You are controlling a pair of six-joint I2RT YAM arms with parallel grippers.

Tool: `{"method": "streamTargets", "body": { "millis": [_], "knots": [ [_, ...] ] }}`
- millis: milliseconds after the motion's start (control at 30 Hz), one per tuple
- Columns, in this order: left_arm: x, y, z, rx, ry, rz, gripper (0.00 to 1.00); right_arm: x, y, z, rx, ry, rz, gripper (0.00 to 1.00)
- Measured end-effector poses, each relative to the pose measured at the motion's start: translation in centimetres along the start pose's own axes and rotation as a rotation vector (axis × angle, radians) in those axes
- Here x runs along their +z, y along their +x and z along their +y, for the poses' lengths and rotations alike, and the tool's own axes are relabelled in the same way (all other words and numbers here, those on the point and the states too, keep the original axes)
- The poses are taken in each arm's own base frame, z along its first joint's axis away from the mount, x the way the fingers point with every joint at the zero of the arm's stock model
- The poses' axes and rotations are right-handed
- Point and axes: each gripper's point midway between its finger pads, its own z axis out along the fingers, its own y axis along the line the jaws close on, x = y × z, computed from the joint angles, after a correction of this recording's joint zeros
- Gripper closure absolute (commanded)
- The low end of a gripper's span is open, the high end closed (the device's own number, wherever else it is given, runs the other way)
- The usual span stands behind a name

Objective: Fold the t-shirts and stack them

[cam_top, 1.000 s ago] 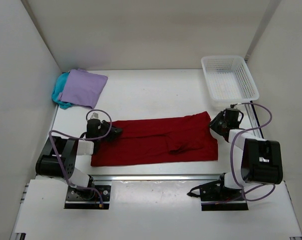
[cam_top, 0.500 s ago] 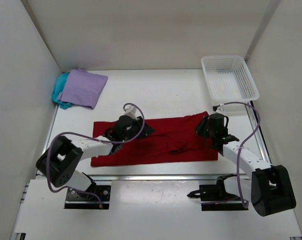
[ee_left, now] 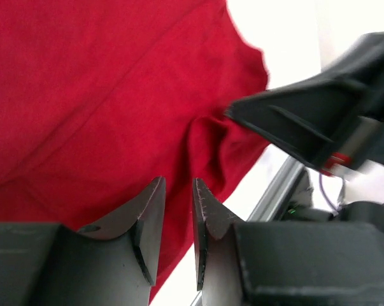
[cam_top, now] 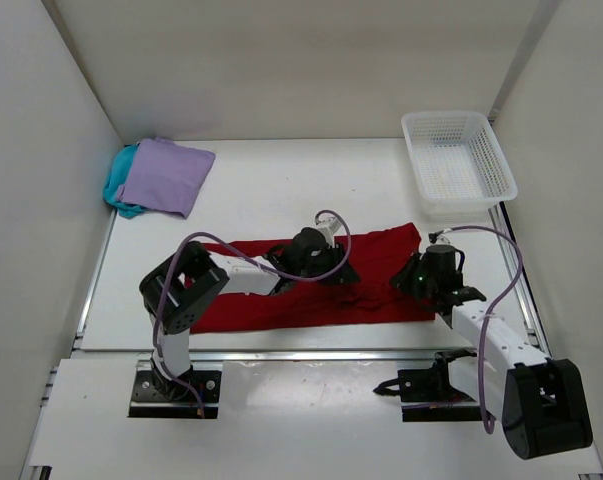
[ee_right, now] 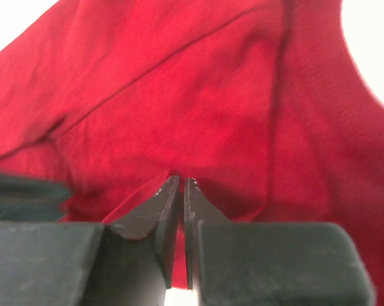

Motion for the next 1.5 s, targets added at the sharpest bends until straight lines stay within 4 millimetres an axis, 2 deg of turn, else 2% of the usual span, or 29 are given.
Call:
{"method": "streamTargets", "body": {
  "millis": [133, 200, 333, 533, 700, 833, 933, 1033, 1200, 1300, 1400, 1433, 1467, 1500],
  "knots": [
    [0.3, 2.5, 1.6, -0.006, -0.034, 0.072, 0.66, -1.2, 1.6, 1.4, -0.014, -0.047, 0.041, 1.00],
    [0.2, 3.5, 2.1, -0.005, -0.043, 0.095, 0.66, -2.0, 2.4, 2.0, -0.011, -0.069, 0.051, 1.00],
    [-0.3, 5.6, 2.6, -0.004, -0.047, 0.141, 0.66, -3.6, 3.5, 1.4, 0.019, -0.067, 0.046, 1.00],
    [-1.0, 6.9, 1.7, 0.023, -0.018, 0.177, 0.65, -4.7, 3.1, 0.0, 0.039, -0.006, 0.021, 1.00],
    [-1.5, 8.0, 1.2, 0.064, -0.010, 0.207, 0.66, -4.6, 1.9, 1.0, -0.046, 0.030, 0.034, 1.00],
    [-1.7, 8.4, 1.5, 0.076, -0.018, 0.221, 0.66, -3.7, 1.3, 2.6, -0.134, 0.040, 0.055, 1.00],
    [-1.7, 8.5, 1.6, 0.077, -0.024, 0.227, 0.65, -3.3, 1.6, 2.7, -0.168, 0.052, 0.060, 1.00],
    [-1.7, 8.5, 1.7, 0.079, -0.025, 0.227, 0.66, -3.8, 1.5, 2.8, -0.186, 0.051, 0.035, 1.00],
    [-1.8, 8.3, 1.8, 0.077, -0.028, 0.224, 0.66, -5.5, -0.6, 4.0, -0.182, -0.005, -0.087, 1.00],
    [-1.8, 8.1, 1.9, 0.074, -0.030, 0.220, 0.66, -5.5, -0.9, 4.4, -0.178, -0.018, -0.096, 1.00],
    [-1.8, 8.0, 2.0, 0.072, -0.032, 0.218, 0.66, -4.9, -0.3, 4.0, -0.186, 0.006, -0.062, 1.00],
    [-1.8, 8.0, 2.1, 0.071, -0.033, 0.217, 0.67, -4.7, 0.0, 3.7, -0.190, 0.020, -0.047, 0.95],
    [-1.8, 7.9, 2.1, 0.069, -0.034, 0.215, 0.66, -4.8, 0.2, 3.4, -0.194, 0.030, -0.039, 0.82],
    [-1.8, 7.8, 2.2, 0.065, -0.036, 0.213, 0.67, -5.2, 0.2, 3.3, -0.195, 0.034, -0.043, 0.77]
  ]
}}
